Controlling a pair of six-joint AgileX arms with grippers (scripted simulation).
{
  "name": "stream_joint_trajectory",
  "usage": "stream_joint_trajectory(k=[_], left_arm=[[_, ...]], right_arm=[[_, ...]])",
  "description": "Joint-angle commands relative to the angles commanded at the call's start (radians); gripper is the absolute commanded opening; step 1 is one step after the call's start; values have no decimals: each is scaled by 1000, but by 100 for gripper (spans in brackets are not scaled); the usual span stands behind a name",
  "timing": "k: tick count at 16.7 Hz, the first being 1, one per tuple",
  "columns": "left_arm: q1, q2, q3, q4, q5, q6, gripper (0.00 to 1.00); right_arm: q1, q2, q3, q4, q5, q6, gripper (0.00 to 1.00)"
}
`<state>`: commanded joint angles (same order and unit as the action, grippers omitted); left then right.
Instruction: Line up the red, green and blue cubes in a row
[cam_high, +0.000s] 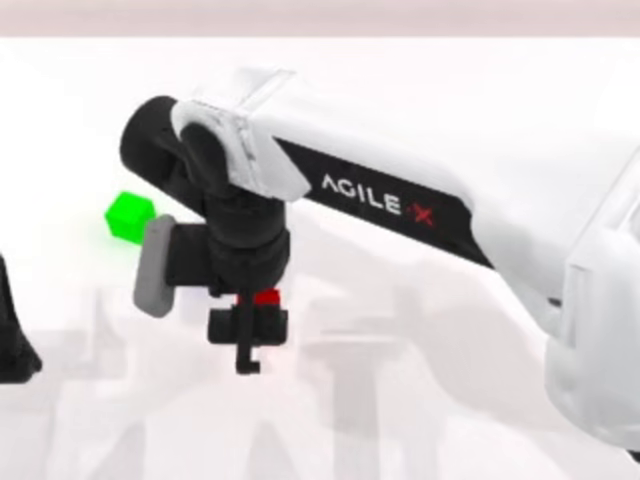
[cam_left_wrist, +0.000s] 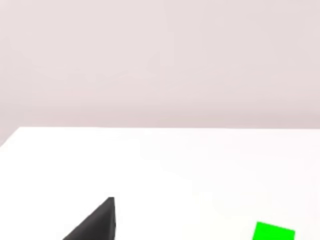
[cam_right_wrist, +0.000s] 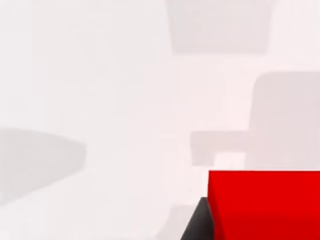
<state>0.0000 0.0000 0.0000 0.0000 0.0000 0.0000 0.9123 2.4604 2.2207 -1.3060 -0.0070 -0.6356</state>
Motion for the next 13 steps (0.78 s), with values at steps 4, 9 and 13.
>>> stream_joint_trajectory(k=[4,9,13], left_arm=[[0,0,0,0,0,0,100],[0,0,0,0,0,0,100],[0,0,0,0,0,0,100]], right_arm=[[5,3,-120,117,0,-2,0],[6,3,-124,120,0,-3,8],[6,3,-124,120,0,-3,38]])
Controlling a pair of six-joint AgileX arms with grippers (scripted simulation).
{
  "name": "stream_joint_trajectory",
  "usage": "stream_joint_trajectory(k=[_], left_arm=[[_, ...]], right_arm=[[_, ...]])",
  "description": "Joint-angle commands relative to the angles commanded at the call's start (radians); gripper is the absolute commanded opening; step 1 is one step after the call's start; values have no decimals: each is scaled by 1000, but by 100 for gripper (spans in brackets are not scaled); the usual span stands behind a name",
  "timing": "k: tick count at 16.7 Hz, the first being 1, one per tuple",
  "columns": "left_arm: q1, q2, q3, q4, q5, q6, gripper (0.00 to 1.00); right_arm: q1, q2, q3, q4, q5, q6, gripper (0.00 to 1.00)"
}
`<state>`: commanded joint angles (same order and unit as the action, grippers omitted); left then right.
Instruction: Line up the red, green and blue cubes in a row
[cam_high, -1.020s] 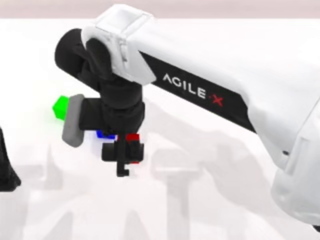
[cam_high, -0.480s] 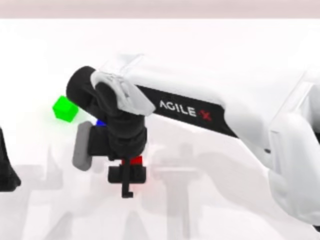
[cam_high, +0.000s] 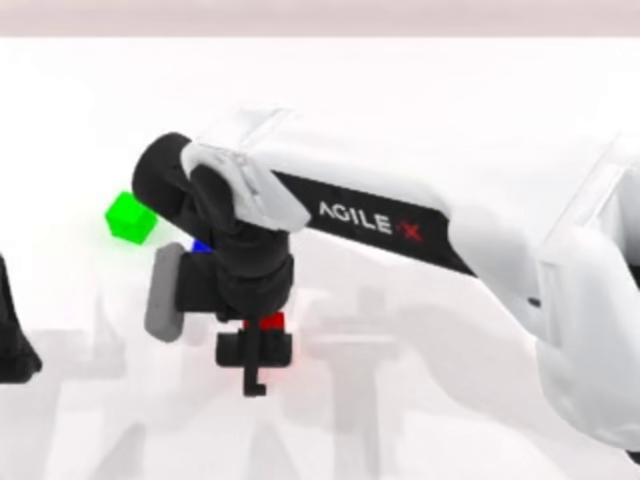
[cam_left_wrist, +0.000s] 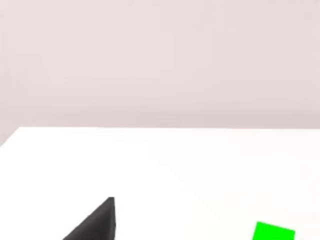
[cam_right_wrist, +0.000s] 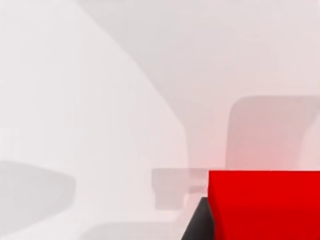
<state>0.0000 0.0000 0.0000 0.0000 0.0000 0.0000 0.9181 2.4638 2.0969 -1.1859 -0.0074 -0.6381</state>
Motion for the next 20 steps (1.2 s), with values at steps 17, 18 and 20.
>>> stream_joint_trajectory(k=[17,18,20], left_arm=[[0,0,0,0,0,0,100],[0,0,0,0,0,0,100],[0,0,0,0,0,0,100]], right_arm=[[-2,0,0,0,0,0,100],[-2,0,4,-4,0,0,100],[-1,0,42,-42,1,-1,100]])
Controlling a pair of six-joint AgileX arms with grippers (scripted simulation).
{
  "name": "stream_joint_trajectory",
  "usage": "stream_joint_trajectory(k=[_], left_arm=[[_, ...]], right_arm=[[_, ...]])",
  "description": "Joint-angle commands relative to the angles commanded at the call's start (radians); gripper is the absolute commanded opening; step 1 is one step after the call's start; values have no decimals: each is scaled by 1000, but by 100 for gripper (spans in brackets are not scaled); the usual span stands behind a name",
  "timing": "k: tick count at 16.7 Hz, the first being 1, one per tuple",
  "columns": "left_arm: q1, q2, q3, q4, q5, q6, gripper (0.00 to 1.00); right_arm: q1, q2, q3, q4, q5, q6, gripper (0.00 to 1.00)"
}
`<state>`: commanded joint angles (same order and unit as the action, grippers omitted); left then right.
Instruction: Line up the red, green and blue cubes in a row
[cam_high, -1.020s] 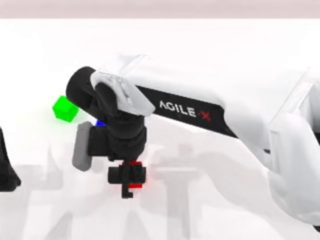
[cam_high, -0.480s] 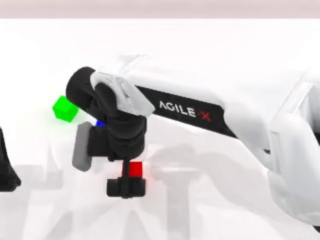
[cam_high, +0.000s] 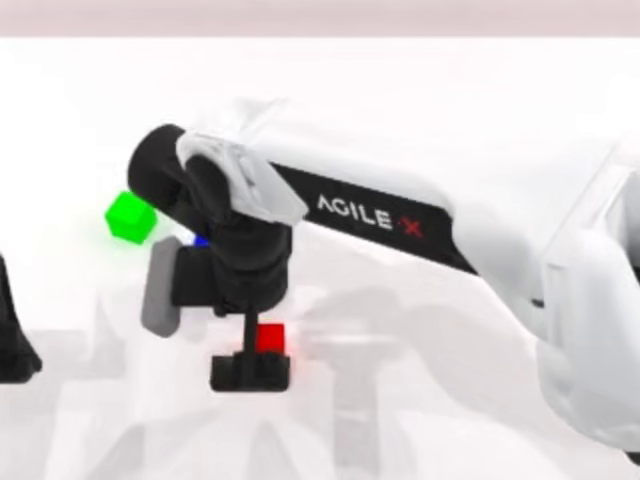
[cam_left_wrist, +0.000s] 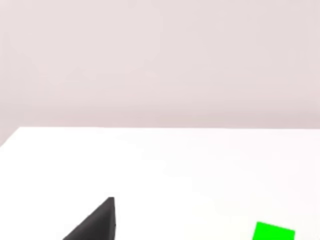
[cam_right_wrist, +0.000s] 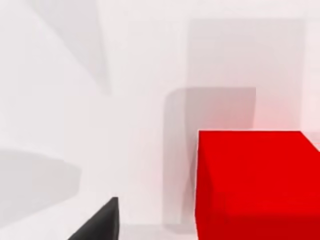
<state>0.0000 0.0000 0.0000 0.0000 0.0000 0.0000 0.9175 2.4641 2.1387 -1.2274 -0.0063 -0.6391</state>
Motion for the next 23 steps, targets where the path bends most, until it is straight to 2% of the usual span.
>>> stream_joint_trajectory(k=[6,13,18,23], left_arm=[[0,0,0,0,0,0,100],[-1,8,8,-6,0,1,100],[-20,188,190,-126,4,24,100],[-49,606,569,-366,3,69,100]], right_arm=[[5,-1,214,-218,-1,-3,100],[-4,-13,219,-223,-2,0,100],[-92,-212,42,-74,-18,49,100],[-272,-667,-336,195,-40,165,100]])
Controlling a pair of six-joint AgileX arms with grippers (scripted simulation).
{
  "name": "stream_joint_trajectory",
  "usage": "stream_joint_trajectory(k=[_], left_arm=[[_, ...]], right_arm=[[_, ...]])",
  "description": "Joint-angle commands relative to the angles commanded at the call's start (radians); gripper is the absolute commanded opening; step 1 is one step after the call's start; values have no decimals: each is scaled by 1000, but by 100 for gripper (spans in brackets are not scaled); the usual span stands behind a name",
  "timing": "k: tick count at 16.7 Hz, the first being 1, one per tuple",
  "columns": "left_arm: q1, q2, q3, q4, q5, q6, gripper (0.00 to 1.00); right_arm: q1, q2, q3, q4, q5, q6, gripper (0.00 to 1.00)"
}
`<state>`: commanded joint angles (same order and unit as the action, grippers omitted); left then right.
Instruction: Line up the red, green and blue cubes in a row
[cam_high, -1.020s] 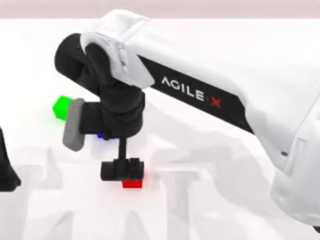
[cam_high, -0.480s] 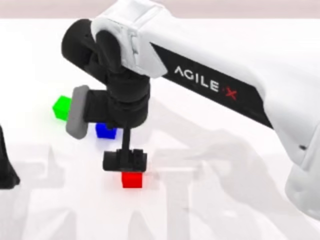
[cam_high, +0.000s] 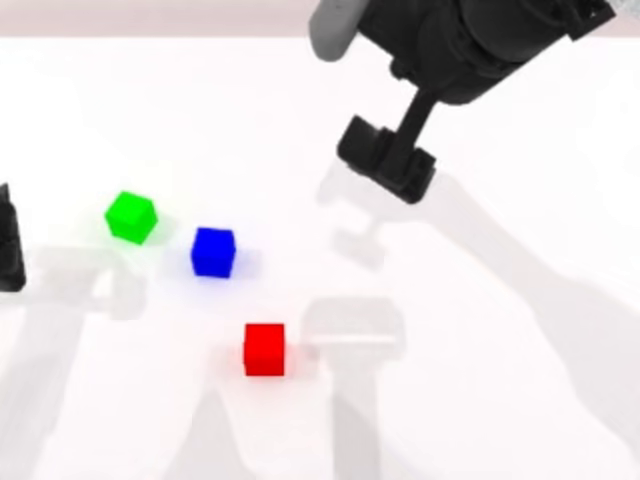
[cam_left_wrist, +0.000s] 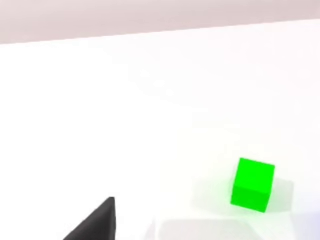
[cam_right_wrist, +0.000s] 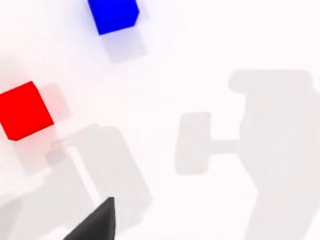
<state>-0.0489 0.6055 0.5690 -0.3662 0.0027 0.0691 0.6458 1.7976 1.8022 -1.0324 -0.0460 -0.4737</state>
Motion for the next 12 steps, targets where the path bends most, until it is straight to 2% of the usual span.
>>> stream_joint_trajectory(k=[6,12], left_arm=[[-43,684,531,-360,-2,66,100],[-81,1261,995,-675,-2,124,100]], right_arm=[[-259,-684,-673,370,-13,183,100],[-479,-1316,-1334,718,4,344,100]])
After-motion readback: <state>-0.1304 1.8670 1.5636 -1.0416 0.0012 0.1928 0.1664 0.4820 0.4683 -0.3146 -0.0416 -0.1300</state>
